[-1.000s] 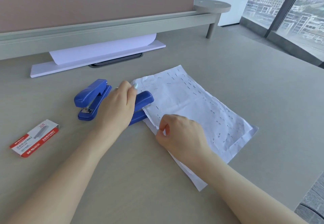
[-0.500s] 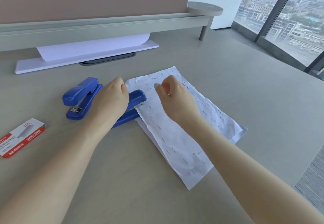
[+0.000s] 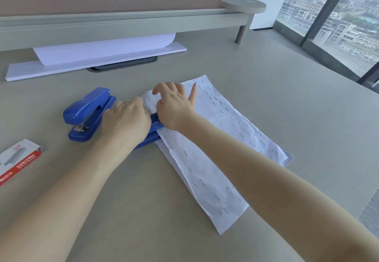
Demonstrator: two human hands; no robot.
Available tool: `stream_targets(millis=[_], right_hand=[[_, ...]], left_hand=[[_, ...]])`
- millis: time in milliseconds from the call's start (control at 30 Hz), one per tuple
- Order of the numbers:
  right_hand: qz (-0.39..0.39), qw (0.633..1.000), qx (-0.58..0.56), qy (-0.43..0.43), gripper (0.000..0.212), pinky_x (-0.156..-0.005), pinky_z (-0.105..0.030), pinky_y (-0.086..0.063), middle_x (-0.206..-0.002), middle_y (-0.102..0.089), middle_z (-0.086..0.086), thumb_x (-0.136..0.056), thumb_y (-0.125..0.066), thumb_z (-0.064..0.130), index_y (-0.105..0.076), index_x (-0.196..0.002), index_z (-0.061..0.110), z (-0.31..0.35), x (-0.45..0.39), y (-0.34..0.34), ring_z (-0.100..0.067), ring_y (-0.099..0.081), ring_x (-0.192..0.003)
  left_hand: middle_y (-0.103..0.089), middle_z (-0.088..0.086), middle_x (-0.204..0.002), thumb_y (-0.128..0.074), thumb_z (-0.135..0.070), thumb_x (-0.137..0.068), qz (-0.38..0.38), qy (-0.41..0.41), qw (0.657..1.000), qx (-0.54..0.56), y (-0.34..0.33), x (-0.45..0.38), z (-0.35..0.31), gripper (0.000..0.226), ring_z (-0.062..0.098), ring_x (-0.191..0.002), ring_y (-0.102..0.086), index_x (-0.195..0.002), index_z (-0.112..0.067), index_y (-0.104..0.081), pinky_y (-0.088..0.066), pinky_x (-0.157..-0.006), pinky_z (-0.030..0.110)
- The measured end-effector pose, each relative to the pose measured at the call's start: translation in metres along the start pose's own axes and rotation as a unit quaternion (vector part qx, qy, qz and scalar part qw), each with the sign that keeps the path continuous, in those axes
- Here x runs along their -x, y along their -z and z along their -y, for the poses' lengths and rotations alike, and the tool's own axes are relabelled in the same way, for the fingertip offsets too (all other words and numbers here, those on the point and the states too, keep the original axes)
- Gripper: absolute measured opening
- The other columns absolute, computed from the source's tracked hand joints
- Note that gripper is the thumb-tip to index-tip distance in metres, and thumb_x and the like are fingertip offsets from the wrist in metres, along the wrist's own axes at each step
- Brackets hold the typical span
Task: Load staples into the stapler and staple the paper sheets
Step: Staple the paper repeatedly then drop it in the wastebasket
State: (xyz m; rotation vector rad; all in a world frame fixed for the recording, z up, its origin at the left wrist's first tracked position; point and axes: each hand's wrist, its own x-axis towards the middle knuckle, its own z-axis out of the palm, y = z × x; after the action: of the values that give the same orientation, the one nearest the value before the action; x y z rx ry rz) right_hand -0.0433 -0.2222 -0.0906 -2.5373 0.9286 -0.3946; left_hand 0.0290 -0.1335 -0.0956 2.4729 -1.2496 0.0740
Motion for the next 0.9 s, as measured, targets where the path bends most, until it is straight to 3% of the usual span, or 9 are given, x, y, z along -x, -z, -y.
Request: stream_targets(millis=[100,300,467,633,767,900], right_hand=[[0.001,1.0,-0.024,0.01,0.048,-0.108,-0.058,0.017,-0.135,-0.04,0.001,-0.08,-0.034,0.0,-0.044,-0.123,0.019,-0.004,-0.001,-0.002,-0.022,-0.018,-0.136],[-0.006,0.999,-0.035,0.038,0.053,-0.107,-0.059,0.017,-0.134,-0.041,0.005,-0.074,-0.033,-0.004,-0.046,-0.12,0.021,-0.014,-0.005,-0.008,-0.02,-0.019,-0.136],[-0.001,0.998,-0.05,0.037,0.054,-0.107,-0.06,0.016,-0.132,-0.044,0.008,-0.075,-0.03,-0.004,-0.047,-0.119,0.021,-0.018,-0.004,-0.016,-0.019,-0.021,-0.135],[-0.008,0.998,-0.065,0.024,0.051,-0.108,-0.062,0.015,-0.13,-0.046,0.008,-0.076,-0.029,-0.003,-0.048,-0.117,0.021,-0.017,-0.003,-0.018,-0.018,-0.023,-0.134],[-0.023,0.997,-0.068,-0.005,0.046,-0.108,-0.062,0.014,-0.128,-0.048,0.007,-0.08,-0.03,0.0,-0.047,-0.118,0.02,-0.013,0.002,-0.017,-0.018,-0.025,-0.133],[-0.101,0.982,-0.157,-0.039,0.035,-0.114,-0.055,0.007,-0.116,-0.055,0.008,-0.085,-0.034,0.006,-0.051,-0.111,0.021,-0.004,0.013,-0.005,-0.015,-0.039,-0.119]], left_hand=[[-0.03,0.0,-0.059,-0.031,-0.005,-0.089,0.014,-0.014,1.0,-0.017,0.001,-0.002,-0.001,0.016,0.028,-0.074,-0.037,-0.078,-0.005,-0.042,-0.024,-0.064,0.036],[-0.028,-0.003,-0.058,-0.032,-0.003,-0.086,0.022,-0.033,0.999,-0.024,-0.002,-0.007,-0.002,0.016,0.026,-0.074,-0.037,-0.073,-0.008,-0.038,-0.023,-0.064,0.034],[-0.043,0.001,-0.07,-0.033,-0.004,-0.085,0.016,-0.037,0.998,-0.039,-0.008,-0.007,0.0,0.014,0.025,-0.075,-0.036,-0.078,-0.011,-0.043,-0.024,-0.065,0.033],[-0.028,-0.005,-0.058,-0.033,-0.004,-0.084,0.035,-0.038,0.997,-0.057,-0.006,-0.007,-0.002,0.014,0.025,-0.072,-0.035,-0.075,-0.012,-0.037,-0.022,-0.063,0.033],[-0.032,-0.002,-0.058,-0.03,-0.005,-0.086,0.036,-0.03,0.999,-0.016,-0.004,-0.006,-0.002,0.023,0.028,-0.068,-0.038,-0.064,-0.013,-0.03,-0.024,-0.059,0.034],[-0.037,0.003,-0.057,-0.029,-0.011,-0.091,-0.032,-0.01,0.998,0.062,-0.003,0.0,0.0,0.025,0.026,-0.057,-0.036,-0.066,-0.009,-0.031,-0.02,-0.048,0.034]])
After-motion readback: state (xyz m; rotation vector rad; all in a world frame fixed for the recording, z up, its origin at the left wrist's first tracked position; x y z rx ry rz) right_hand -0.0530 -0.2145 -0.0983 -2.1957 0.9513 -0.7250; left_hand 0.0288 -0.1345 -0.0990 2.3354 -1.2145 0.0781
